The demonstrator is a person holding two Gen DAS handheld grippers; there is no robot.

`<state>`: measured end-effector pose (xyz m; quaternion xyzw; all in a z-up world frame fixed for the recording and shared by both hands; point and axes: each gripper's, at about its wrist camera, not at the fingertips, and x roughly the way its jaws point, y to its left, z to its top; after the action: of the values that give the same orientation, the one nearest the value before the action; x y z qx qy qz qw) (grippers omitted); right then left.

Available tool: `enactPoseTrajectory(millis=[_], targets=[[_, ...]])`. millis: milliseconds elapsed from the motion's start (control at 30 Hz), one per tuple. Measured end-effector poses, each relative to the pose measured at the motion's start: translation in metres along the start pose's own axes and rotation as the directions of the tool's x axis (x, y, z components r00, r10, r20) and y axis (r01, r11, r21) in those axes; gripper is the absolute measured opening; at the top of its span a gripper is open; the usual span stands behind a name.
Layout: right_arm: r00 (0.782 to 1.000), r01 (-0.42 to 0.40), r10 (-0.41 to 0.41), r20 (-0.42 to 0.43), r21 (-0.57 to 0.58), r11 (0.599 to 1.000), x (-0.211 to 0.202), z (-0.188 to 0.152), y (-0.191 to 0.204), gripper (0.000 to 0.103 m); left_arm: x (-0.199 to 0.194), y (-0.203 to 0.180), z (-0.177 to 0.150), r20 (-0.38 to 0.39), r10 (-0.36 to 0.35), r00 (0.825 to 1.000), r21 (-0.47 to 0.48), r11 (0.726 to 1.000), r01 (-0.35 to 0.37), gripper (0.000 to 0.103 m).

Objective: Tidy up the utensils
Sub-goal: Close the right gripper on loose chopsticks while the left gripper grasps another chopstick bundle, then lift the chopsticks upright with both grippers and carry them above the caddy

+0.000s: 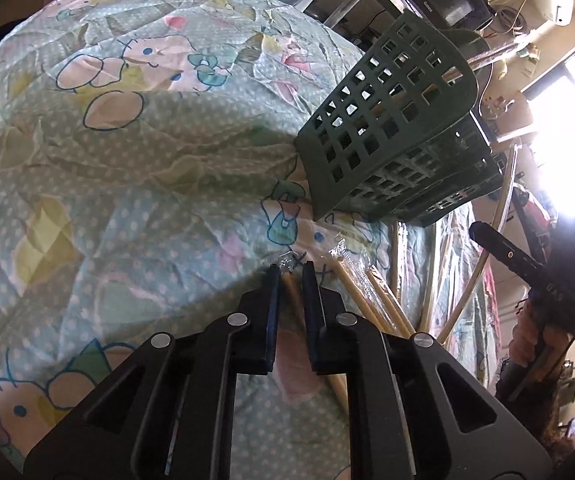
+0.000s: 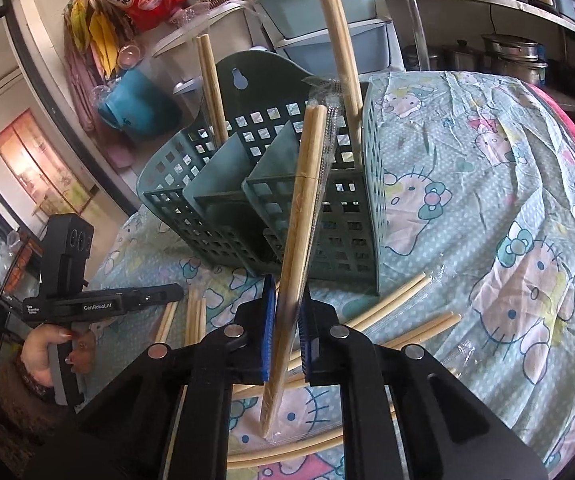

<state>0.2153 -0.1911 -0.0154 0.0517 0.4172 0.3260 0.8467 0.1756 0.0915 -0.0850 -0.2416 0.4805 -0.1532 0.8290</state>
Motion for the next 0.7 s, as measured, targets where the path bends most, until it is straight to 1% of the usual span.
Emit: enactPoseTrajectory(millis=[200,433,567,700], targets=[[1.000,0.010,-0.009,0.030,-0.028,1.000,-0.011,-0.004,0.010,0.009,-0.014,0.001,0.002,0.053,-0.050,0.997,-0.005,0.999,0.050,0.006],[0.997,0.016,-0.012,0.071,-0.054,0.998,-0.026,-0.008,0.021,0.008,-0.040,-0.029,0.004,0.133,-0.079,0.988,0.071,0.995,0.071,0.005],[0.995,0.012,-0.006,0.100,-0.057,0.998,-0.036,-0.010,0.027,0.007,-0.055,-0.048,0.006,0.165,-0.115,0.980,0.115,0.989,0.096,0.005],[0.991,0.019,-0.009,0.135,-0.072,0.997,-0.047,-0.007,0.036,0.007,-0.067,-0.067,0.009,0.191,-0.139,0.972,0.166,0.980,0.108,0.004]])
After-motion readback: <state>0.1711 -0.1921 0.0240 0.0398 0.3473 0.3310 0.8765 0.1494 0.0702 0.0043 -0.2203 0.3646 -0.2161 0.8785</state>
